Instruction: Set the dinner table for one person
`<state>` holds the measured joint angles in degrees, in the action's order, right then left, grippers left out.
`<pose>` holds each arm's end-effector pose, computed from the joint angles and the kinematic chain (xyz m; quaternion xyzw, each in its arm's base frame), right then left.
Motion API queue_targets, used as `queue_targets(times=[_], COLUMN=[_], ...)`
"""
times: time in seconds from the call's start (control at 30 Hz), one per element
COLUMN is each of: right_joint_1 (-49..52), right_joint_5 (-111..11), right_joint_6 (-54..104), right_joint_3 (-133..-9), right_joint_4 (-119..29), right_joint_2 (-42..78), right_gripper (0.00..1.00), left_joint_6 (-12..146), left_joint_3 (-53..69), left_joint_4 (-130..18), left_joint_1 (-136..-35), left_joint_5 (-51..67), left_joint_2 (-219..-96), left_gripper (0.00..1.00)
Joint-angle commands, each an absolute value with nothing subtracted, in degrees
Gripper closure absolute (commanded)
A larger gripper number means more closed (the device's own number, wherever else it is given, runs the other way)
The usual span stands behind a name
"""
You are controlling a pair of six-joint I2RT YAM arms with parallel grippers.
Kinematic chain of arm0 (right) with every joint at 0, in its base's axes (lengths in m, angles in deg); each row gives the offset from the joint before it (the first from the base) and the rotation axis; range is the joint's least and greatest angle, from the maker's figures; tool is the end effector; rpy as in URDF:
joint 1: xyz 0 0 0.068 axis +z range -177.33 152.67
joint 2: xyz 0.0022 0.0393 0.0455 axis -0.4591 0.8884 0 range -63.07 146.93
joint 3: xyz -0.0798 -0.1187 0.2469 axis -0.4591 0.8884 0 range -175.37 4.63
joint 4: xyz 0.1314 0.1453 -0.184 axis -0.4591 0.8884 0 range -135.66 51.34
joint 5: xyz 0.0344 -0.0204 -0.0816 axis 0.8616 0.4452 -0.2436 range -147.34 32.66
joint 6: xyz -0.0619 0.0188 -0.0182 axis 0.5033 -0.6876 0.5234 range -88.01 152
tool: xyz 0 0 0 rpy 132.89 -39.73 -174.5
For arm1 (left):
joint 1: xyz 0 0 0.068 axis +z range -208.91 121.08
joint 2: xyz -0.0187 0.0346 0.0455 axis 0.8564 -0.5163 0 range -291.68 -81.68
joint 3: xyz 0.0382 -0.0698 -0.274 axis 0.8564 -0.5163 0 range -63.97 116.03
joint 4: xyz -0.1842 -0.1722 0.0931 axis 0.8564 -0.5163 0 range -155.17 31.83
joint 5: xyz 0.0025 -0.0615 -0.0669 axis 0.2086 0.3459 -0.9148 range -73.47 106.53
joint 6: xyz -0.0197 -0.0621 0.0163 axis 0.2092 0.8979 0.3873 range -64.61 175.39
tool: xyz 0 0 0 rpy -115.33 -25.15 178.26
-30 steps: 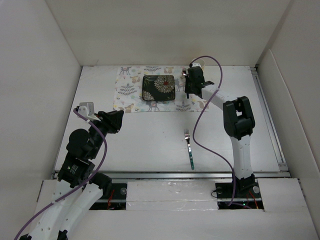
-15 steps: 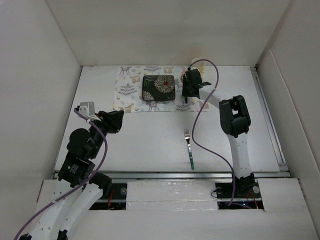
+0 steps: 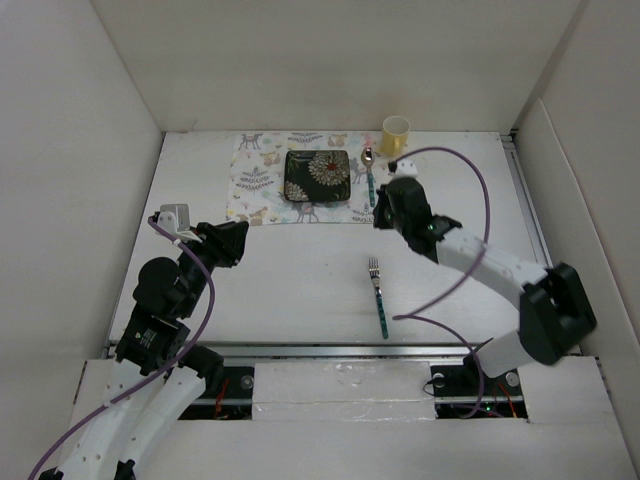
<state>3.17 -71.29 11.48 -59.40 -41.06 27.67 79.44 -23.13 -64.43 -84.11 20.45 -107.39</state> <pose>0.3375 0.1837 0.2648 -0.0160 0.8671 0.1139 0.4846 0.1145 -0.0497 0.3771 -0.0195 0.6501 -0.2961 0.6995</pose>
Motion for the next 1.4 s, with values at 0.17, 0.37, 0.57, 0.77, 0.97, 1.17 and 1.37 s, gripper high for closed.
queue_targets(times=[0.17, 0.37, 0.57, 0.77, 0.97, 1.17, 1.37], right_joint_1=[28.9, 39.4, 41.6, 41.6, 40.7, 42.8, 40.2], right_joint_5=[-79.5, -83.5, -89.8, -90.1, -94.1, -101.7, -96.2], right_joint_6=[-12.6, -25.4, -29.2, -28.4, -26.9, -21.0, -2.8], right_joint_3=[-27.3, -26.5, -29.6, -30.3, -34.7, -47.0, -59.0], right_joint_4=[-33.1, -21.2, -18.4, -23.2, -24.6, -19.2, -34.8], right_joint_2=[0.3, -0.2, 8.2, 16.4, 23.8, 20.7, 25.1], right_gripper=[0.88, 0.42, 0.43, 0.57, 1.00, 1.00, 1.00], left_joint_6=[79.1, 79.0, 79.0, 78.9, 78.9, 78.9, 79.3], left_joint_3=[-22.1, -22.1, -22.3, -22.5, -22.3, -22.2, -21.7], left_joint_4=[-61.7, -61.4, -61.7, -61.7, -61.9, -61.7, -62.1], left_joint_1=[-84.4, -84.4, -84.4, -84.4, -84.4, -84.4, -84.4], left_joint_5=[18.3, 17.8, 18.2, 18.1, 18.2, 18.4, 20.2], left_joint_2=[-106.6, -106.2, -106.3, -106.5, -106.5, -106.3, -105.2], left_gripper=[0.70, 0.70, 0.70, 0.70, 0.70, 0.70, 0.70])
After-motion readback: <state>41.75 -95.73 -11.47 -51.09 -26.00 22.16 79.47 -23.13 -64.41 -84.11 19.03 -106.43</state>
